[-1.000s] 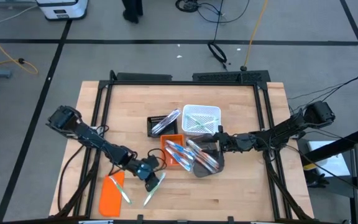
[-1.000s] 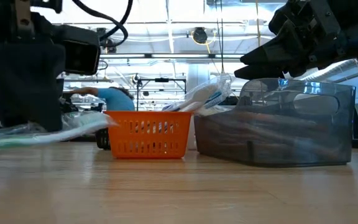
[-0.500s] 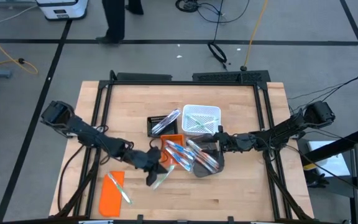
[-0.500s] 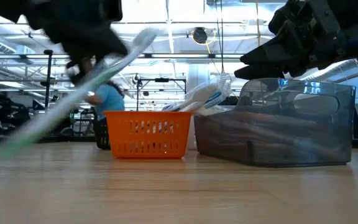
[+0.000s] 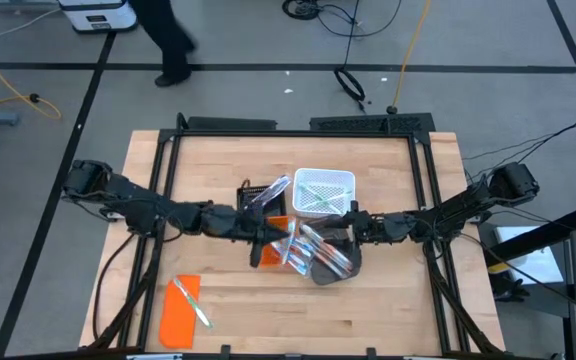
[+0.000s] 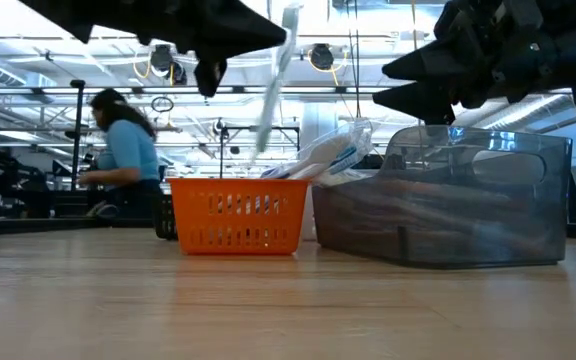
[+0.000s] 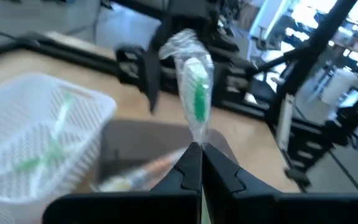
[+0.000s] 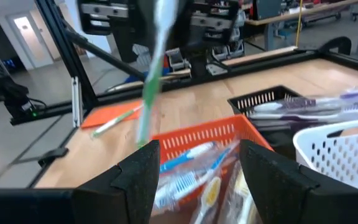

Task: Pick & Place Toothbrushes
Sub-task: Put the green toothbrush into the white bin

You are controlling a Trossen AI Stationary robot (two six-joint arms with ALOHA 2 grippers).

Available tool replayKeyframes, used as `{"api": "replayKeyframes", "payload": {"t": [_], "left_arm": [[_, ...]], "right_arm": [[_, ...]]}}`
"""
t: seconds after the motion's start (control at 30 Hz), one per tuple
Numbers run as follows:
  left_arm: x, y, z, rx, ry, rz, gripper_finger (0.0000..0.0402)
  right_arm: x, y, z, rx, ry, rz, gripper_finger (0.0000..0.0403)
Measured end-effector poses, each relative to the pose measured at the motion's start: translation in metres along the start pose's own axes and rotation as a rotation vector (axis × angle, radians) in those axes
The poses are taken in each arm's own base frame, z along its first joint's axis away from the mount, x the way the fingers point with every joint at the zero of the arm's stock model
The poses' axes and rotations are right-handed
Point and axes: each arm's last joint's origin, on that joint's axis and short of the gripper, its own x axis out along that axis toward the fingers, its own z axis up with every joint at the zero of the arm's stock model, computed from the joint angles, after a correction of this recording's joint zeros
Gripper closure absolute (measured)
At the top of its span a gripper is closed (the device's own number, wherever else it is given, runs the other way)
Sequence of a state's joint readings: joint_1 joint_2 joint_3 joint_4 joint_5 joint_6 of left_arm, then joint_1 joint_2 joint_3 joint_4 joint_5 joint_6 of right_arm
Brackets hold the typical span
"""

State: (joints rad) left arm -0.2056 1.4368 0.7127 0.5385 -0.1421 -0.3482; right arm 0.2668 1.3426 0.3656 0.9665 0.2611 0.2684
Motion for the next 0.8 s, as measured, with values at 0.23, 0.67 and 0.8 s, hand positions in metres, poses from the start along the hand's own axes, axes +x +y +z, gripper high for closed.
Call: {"api": "replayKeyframes", "payload": {"t": [0.23, 0.67, 0.8], "left_arm": [[0.007, 0.004, 0.036, 0.108, -0.104, 0.003, 0.0401], [0.012, 0.014, 0.071, 0.242, -0.152, 0.083, 0.0401], [0.012, 0.022, 0.074, 0.238, -0.170, 0.110, 0.0401]], "right_arm": [[0.001, -0.003, 0.006, 0.002, -0.051, -0.005, 0.0190], [0.003, -0.022, 0.026, -0.080, -0.214, -0.078, 0.0190], [0.003, -0.028, 0.030, -0.080, -0.246, -0.099, 0.0190]]}}
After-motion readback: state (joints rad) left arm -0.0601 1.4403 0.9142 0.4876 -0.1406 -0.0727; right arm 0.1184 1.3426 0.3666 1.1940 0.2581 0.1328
